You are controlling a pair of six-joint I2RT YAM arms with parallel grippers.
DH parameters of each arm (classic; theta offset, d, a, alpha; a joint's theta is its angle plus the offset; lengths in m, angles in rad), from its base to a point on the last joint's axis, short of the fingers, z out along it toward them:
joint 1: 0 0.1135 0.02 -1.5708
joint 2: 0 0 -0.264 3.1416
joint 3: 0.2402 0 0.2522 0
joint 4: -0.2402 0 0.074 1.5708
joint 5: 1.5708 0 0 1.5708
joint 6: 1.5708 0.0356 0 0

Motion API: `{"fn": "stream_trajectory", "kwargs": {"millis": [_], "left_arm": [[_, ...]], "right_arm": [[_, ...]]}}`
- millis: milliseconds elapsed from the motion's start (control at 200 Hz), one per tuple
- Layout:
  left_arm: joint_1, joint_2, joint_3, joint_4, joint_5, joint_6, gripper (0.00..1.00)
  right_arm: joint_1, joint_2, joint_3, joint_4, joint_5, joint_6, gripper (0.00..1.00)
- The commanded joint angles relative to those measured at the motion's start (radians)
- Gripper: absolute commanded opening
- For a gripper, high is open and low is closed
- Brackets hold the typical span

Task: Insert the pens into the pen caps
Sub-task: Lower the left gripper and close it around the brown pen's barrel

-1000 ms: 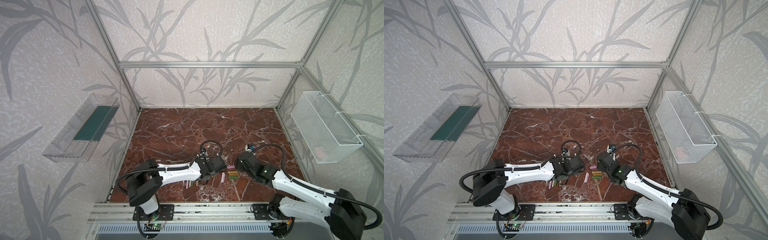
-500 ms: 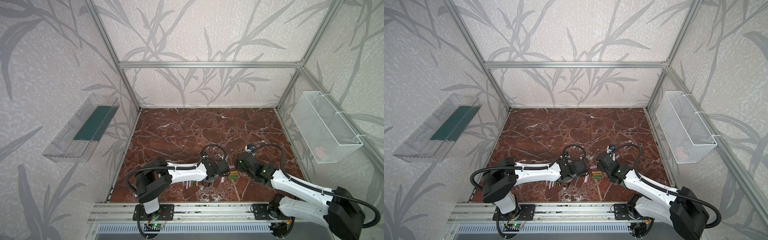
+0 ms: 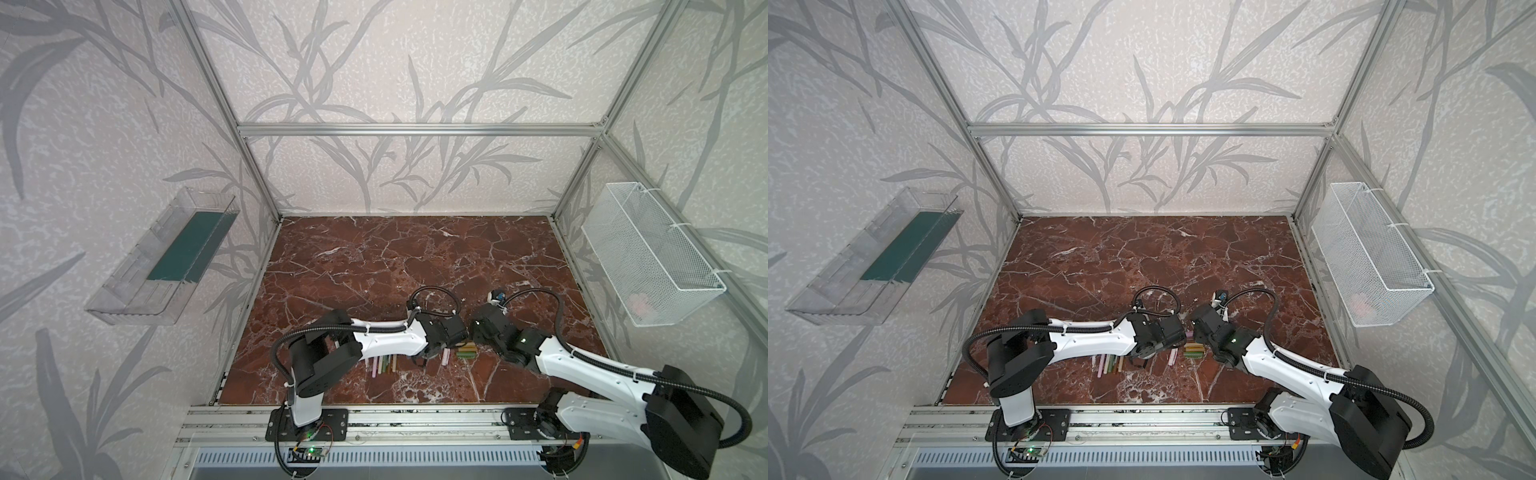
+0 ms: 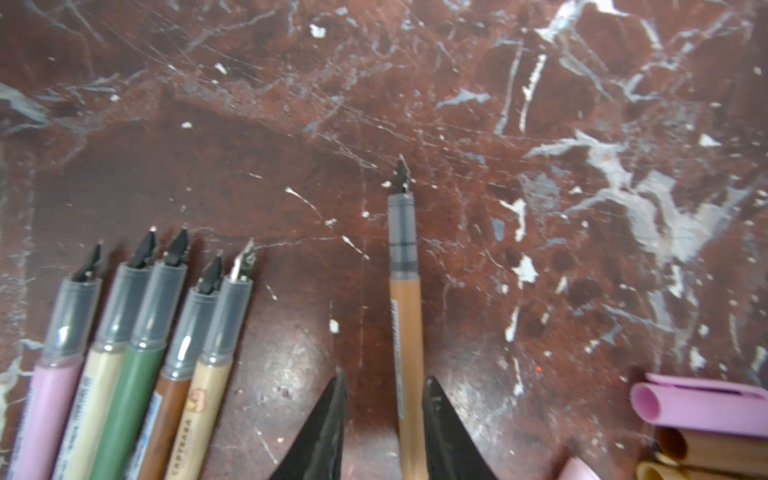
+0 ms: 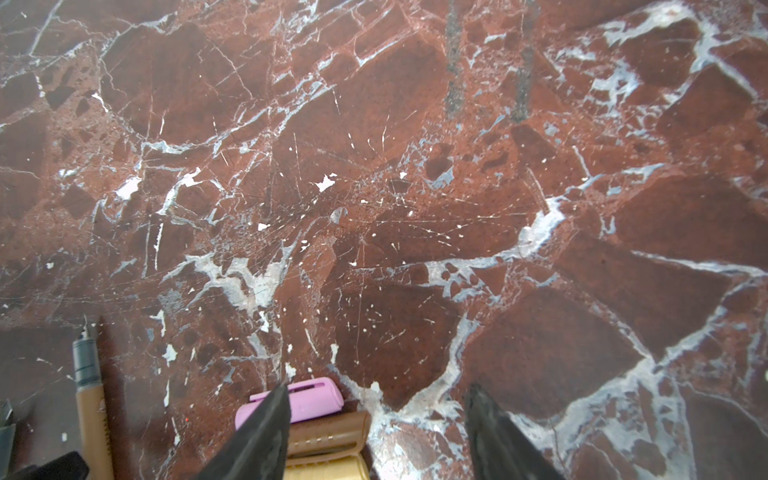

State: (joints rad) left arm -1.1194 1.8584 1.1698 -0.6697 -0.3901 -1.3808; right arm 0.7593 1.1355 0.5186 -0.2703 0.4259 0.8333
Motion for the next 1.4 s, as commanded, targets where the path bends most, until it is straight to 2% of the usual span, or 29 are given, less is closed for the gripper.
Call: {"fn": "stream_trajectory", "kwargs": {"millis": [0, 280, 555, 750, 885, 1120, 1269, 1394], "left_arm": [[0.011, 0.009, 0.019, -0.052, -0.055, -0.029, 0.34], [0.041, 0.039, 0.01, 0.023, 0.007, -0.009, 0.33], [0.045, -0.001, -0.004, 0.024, -0.002, -0.014, 0.34], [0.04, -0.023, 0.008, 0.113, 0.05, 0.081, 0.34], [0.029, -0.017, 0.031, 0.15, 0.079, 0.125, 0.43], [0.027, 0.042, 0.073, 0.202, 0.148, 0.178, 0.44], [0.027, 0.083, 0.099, 0.21, 0.16, 0.195, 0.5], [0.027, 0.123, 0.145, 0.169, 0.152, 0.198, 0.5]], "right_arm": [[0.0, 0.008, 0.004, 0.005, 0.018, -0.007, 0.66], [-0.001, 0.01, -0.005, 0.004, 0.028, 0.0, 0.66], [0.0, 0.0, -0.006, -0.002, 0.036, -0.005, 0.66], [-0.003, -0.001, -0.009, -0.01, 0.065, 0.001, 0.66], [-0.039, -0.024, -0.021, -0.031, 0.07, 0.0, 0.65], [-0.092, -0.108, -0.075, -0.02, 0.051, -0.006, 0.64], [-0.123, -0.145, -0.095, -0.021, 0.034, -0.011, 0.64], [-0.127, -0.155, -0.098, -0.024, 0.033, -0.016, 0.64]]}}
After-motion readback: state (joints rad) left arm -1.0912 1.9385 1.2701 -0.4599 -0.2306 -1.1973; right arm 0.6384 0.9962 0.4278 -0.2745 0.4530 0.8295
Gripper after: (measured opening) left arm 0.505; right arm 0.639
